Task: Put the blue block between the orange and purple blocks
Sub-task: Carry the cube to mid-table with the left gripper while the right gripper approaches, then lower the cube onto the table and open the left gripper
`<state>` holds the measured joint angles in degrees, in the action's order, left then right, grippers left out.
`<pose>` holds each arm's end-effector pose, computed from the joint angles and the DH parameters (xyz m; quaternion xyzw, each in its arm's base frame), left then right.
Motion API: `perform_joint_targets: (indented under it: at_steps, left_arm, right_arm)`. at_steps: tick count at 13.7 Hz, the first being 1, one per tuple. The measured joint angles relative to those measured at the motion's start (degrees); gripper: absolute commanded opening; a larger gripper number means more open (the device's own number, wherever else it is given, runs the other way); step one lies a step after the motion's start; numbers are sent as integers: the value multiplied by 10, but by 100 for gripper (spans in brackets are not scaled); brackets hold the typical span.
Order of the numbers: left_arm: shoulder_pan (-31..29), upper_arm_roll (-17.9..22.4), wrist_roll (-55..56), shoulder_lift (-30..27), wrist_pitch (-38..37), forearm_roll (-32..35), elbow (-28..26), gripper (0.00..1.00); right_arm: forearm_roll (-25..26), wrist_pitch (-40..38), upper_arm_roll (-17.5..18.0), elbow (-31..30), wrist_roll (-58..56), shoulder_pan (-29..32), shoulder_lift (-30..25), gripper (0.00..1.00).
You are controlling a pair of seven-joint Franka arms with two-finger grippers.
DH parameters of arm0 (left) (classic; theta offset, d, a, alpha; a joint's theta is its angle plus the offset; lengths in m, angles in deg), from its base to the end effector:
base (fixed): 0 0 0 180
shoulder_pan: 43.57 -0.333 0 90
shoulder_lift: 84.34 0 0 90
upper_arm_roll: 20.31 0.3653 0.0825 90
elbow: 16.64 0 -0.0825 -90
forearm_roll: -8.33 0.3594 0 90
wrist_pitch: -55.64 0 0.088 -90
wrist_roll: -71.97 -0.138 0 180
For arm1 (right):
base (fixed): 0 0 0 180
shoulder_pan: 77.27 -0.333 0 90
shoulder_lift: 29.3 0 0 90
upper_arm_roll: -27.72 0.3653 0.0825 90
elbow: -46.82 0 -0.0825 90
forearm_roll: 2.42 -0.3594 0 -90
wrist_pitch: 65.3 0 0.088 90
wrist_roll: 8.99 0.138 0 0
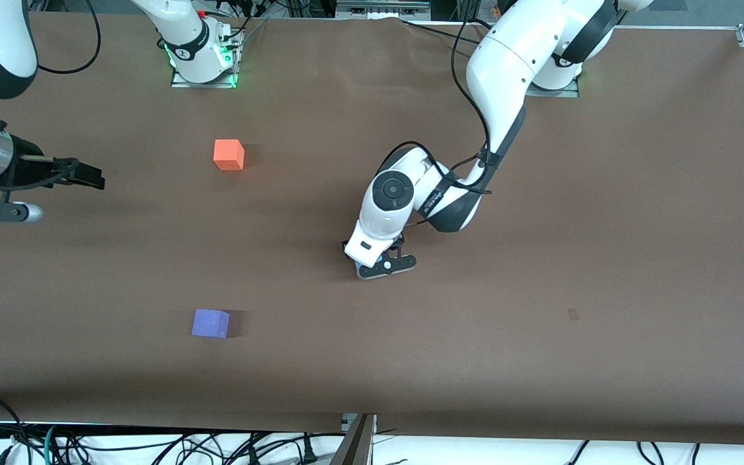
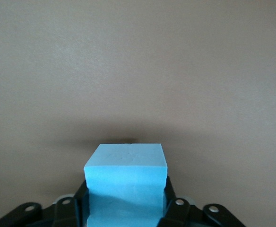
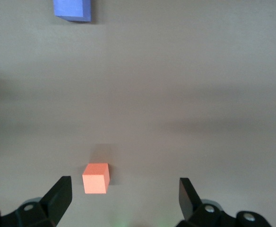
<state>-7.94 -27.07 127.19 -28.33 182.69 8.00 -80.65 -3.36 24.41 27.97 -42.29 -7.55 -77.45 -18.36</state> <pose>0.6165 -0.5193 0.2373 0.9866 0.1416 0.0049 0.0808 0.5804 0.0064 0.5430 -0.9958 0.0095 0.0902 0.0071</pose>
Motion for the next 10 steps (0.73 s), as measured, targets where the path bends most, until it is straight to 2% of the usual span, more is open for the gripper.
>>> perform_joint_targets:
  at_steps: [3, 5, 8, 10]
  left_arm:
    - [-4, 4, 0, -6, -3, 0, 16, 100]
    - [-14, 6, -4, -27, -32, 0, 20, 100]
    - [-46, 10, -67, -70, -113, 0, 21, 100]
    - [-105, 5, -150, -100, -187, -3, 21, 100]
  right_arm:
    - [-20, 24, 6, 0, 0, -7, 23, 100]
    - [-45, 55, 10, 0, 6, -36, 45, 100]
    - [-51, 120, 14, 0, 67, -114, 80, 100]
    - [-51, 173, 15, 0, 134, -168, 107, 100]
